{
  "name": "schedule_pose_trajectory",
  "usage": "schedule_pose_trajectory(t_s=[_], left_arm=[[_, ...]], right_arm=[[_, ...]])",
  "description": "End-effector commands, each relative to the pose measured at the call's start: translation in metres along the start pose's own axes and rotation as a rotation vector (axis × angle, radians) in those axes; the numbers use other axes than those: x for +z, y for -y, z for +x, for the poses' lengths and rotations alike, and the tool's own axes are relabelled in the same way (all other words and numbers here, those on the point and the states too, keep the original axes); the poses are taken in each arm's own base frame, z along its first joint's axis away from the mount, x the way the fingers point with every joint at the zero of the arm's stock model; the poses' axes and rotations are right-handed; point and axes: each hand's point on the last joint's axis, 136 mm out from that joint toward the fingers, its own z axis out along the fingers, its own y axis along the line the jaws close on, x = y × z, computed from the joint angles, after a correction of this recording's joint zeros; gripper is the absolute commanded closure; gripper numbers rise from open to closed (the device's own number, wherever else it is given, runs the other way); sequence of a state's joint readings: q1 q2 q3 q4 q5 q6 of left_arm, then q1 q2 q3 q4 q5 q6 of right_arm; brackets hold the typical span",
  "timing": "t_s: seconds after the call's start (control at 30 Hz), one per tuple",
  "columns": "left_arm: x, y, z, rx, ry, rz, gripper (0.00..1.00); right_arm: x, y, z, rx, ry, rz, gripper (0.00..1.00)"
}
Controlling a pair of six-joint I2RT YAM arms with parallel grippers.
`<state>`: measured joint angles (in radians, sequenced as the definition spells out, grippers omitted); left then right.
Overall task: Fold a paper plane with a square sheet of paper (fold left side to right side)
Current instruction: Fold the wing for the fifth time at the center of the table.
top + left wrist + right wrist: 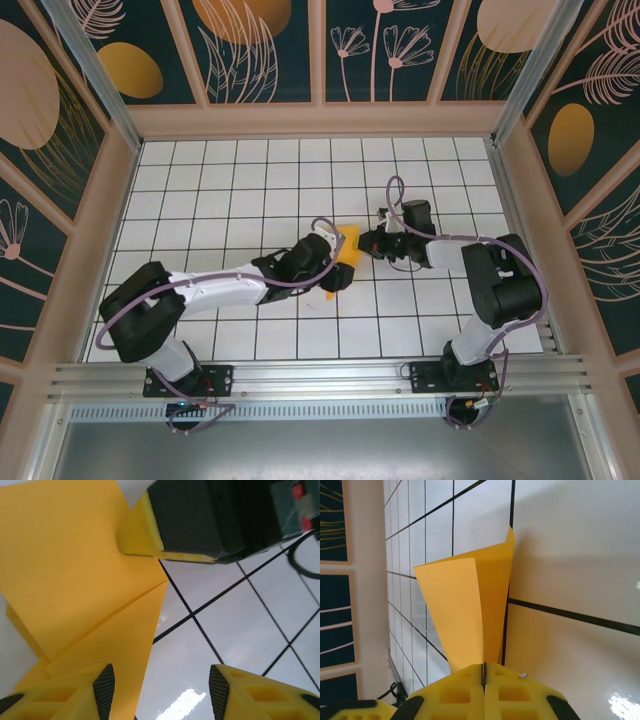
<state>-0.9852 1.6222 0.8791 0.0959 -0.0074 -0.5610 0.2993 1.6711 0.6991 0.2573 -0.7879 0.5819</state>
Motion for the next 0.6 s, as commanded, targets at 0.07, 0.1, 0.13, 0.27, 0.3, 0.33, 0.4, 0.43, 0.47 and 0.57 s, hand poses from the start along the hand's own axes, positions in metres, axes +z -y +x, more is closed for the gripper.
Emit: schedule_pose_trajectory(t_s=[0.07, 0.1, 0.13, 0.27, 0.3, 0.33, 0.4, 0.43, 0.47, 0.57], left_arm=[[0.026, -0.018, 0.019, 0.066, -0.065, -0.170, 0.42], [0.028, -0.014, 0.013, 0.069, -0.053, -0.177, 0.42], [0.031, -0.014, 0.013, 0.075, -0.054, -0.191, 0.41], [0.039, -0.020, 0.016, 0.087, -0.063, -0.255, 0.42], [0.040, -0.021, 0.016, 0.086, -0.063, -0.264, 0.42], [0.041, -0.023, 0.017, 0.085, -0.064, -0.273, 0.42], [0.042, -0.027, 0.019, 0.082, -0.065, -0.291, 0.43], [0.042, -0.029, 0.019, 0.079, -0.063, -0.300, 0.44], [0.042, -0.030, 0.019, 0.080, -0.060, -0.308, 0.45], [0.043, -0.035, 0.021, 0.079, -0.062, -0.332, 0.46]], right_arm=[[0.003, 0.005, -0.003, 0.047, -0.012, 0.057, 1.00], [0.004, 0.004, -0.003, 0.046, -0.012, 0.057, 1.00], [0.004, 0.005, -0.003, 0.048, -0.017, 0.059, 1.00], [0.008, 0.006, -0.002, 0.049, -0.031, 0.064, 1.00], [0.009, 0.006, -0.001, 0.049, -0.034, 0.064, 1.00], [0.010, 0.006, -0.001, 0.050, -0.036, 0.067, 1.00], [0.012, 0.007, 0.000, 0.051, -0.041, 0.069, 1.00], [0.012, 0.007, 0.000, 0.052, -0.042, 0.071, 1.00], [0.013, 0.008, 0.000, 0.053, -0.044, 0.072, 1.00], [0.014, 0.009, 0.001, 0.055, -0.049, 0.079, 1.00]])
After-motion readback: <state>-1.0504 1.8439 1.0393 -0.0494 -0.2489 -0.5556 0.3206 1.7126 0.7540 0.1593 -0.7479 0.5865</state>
